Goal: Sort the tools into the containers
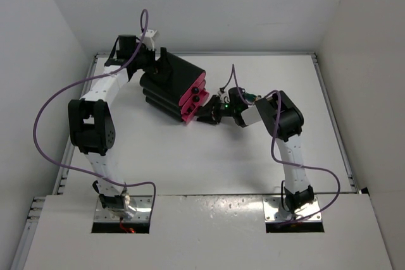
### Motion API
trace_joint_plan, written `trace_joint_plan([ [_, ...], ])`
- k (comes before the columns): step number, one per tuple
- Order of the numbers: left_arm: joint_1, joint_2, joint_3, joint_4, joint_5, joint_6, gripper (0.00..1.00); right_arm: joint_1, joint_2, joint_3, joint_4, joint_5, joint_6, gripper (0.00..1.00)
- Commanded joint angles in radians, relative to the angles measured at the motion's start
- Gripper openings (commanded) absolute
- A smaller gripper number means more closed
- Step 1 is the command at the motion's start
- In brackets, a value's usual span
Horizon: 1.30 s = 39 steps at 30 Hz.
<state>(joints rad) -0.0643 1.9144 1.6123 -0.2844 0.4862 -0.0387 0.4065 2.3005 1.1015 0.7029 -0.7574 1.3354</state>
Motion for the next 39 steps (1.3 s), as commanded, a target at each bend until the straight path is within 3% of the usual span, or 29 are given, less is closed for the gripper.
trace_joint_plan([
  [1,-0.014,0.104,-0.095,-0.257,-0.123,0.095,0.99,0.012,0.027,0.06,0.115,0.032,0.065,0.41],
  [14,-0.014,0.094,-0.124,-0.257,-0.123,0.095,0.99,0.041,0.116,0.132,0.193,0.043,0.119,0.45],
  [26,-0.023,0.084,-0.115,-0.257,-0.112,0.086,0.99,-0.054,-0.248,-0.179,0.109,-0.037,0.013,0.44],
  [32,-0.032,0.084,-0.115,-0.257,-0.112,0.086,0.99,-0.078,-0.25,-0.2,0.268,-0.051,0.151,0.44],
  [39,-0.032,0.075,-0.106,-0.248,-0.112,0.077,0.99,-0.069,-0.125,-0.109,0.441,-0.037,0.324,0.44],
])
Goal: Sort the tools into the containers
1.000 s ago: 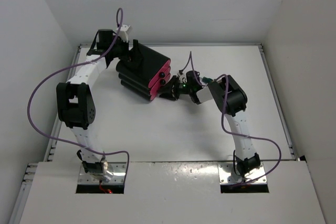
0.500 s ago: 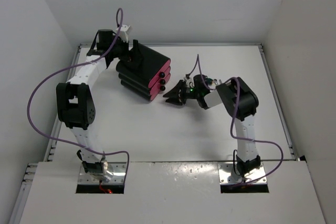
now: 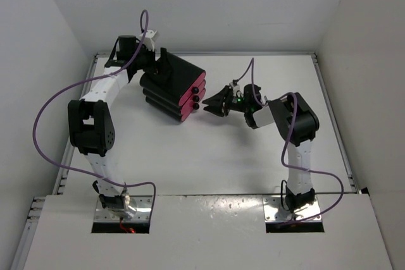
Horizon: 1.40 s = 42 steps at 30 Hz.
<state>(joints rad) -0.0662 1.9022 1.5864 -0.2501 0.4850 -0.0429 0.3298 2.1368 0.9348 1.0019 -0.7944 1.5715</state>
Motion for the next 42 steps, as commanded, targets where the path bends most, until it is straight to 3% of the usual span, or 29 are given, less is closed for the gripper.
trace_joint_plan([
  [1,-0.03,0.087,-0.08,-0.282,-0.111,0.081,0.99,0.017,0.063,0.07,0.152,0.0,0.099,0.44],
  [10,-0.03,0.087,-0.089,-0.282,-0.111,0.081,0.99,0.017,0.141,0.202,0.17,0.031,0.133,0.49],
  [33,-0.03,0.106,-0.089,-0.282,-0.12,0.09,0.99,0.045,0.235,0.295,0.129,0.021,0.088,0.49],
  [42,-0.03,0.115,-0.089,-0.282,-0.12,0.09,0.99,0.054,0.223,0.283,0.129,0.012,0.067,0.16],
])
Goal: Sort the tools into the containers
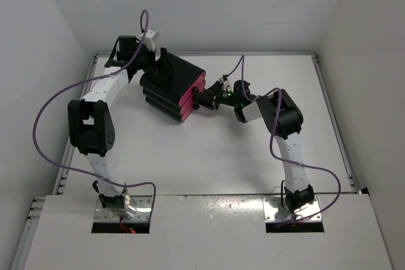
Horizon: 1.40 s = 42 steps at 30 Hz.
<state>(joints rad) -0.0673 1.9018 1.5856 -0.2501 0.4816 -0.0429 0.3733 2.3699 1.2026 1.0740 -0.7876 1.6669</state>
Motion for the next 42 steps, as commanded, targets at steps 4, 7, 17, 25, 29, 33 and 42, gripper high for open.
trace_joint_plan([
  [4,-0.029,0.115,-0.088,-0.282,-0.117,0.09,0.99,-0.011,-0.055,-0.069,0.069,-0.016,-0.039,0.1],
  [7,-0.029,0.115,-0.079,-0.282,-0.117,0.081,0.99,-0.04,-0.096,-0.155,0.093,-0.028,-0.039,0.1],
  [17,-0.029,0.115,-0.079,-0.282,-0.117,0.081,0.99,-0.097,-0.19,-0.316,0.093,-0.105,-0.099,0.1],
  [25,-0.029,0.115,-0.079,-0.282,-0.107,0.081,0.99,-0.155,-0.233,-0.417,0.075,-0.148,-0.182,0.1],
  [29,-0.029,0.125,-0.07,-0.282,-0.107,0.072,0.99,-0.165,-0.244,-0.417,0.015,-0.167,-0.222,0.29],
  [33,-0.029,0.125,-0.07,-0.282,-0.098,0.072,0.99,-0.156,-0.235,-0.374,-0.022,-0.167,-0.233,0.49],
  [42,-0.029,0.125,-0.07,-0.282,-0.098,0.072,0.99,-0.18,-0.326,-0.379,-0.196,-0.167,-0.36,0.62],
])
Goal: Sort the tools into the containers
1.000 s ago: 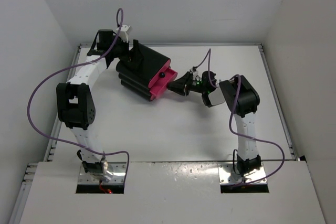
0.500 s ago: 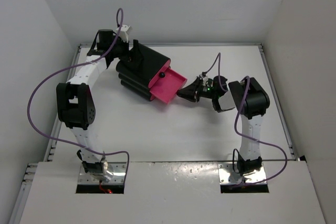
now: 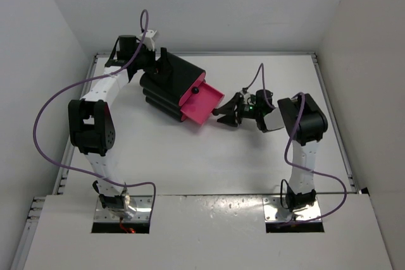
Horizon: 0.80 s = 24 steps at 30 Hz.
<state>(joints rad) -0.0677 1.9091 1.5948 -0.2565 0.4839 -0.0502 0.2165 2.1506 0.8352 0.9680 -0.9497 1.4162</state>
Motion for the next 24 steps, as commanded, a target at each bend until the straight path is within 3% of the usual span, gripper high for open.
trace_joint_plan([
  [1,-0.029,0.117,-0.079,-0.276,-0.1,0.079,0.99,-0.037,-0.141,-0.021,-0.144,-0.004,-0.15,0.62],
  [3,-0.029,0.117,-0.079,-0.276,-0.1,0.079,0.99,-0.077,-0.207,-0.03,-0.319,-0.004,-0.29,0.62],
  [8,-0.029,0.117,-0.079,-0.267,-0.1,0.07,0.99,-0.179,-0.397,-0.051,-0.56,-0.035,-0.506,0.62],
  [10,-0.038,0.117,-0.079,-0.267,-0.1,0.07,0.99,-0.209,-0.446,-0.001,-0.768,-0.011,-0.629,0.62],
  [11,-0.038,0.117,-0.079,-0.267,-0.1,0.07,0.99,-0.219,-0.486,0.033,-0.875,0.076,-0.717,0.62],
  [12,-0.038,0.107,-0.079,-0.267,-0.111,0.07,0.99,-0.23,-0.5,0.071,-0.988,0.145,-0.911,0.62],
  [13,-0.038,0.107,-0.079,-0.256,-0.111,0.07,0.99,-0.23,-0.511,0.103,-1.144,0.207,-0.991,0.62],
  [14,-0.038,0.107,-0.079,-0.256,-0.122,0.07,0.99,-0.23,-0.511,0.154,-1.196,0.339,-1.058,0.6],
  [19,-0.047,0.097,-0.079,-0.245,-0.131,0.061,0.99,-0.23,-0.549,0.212,-1.249,0.658,-1.29,0.53],
  [24,-0.057,0.097,-0.079,-0.245,-0.131,0.061,0.99,-0.253,-0.453,0.292,-1.249,0.784,-1.347,0.52],
])
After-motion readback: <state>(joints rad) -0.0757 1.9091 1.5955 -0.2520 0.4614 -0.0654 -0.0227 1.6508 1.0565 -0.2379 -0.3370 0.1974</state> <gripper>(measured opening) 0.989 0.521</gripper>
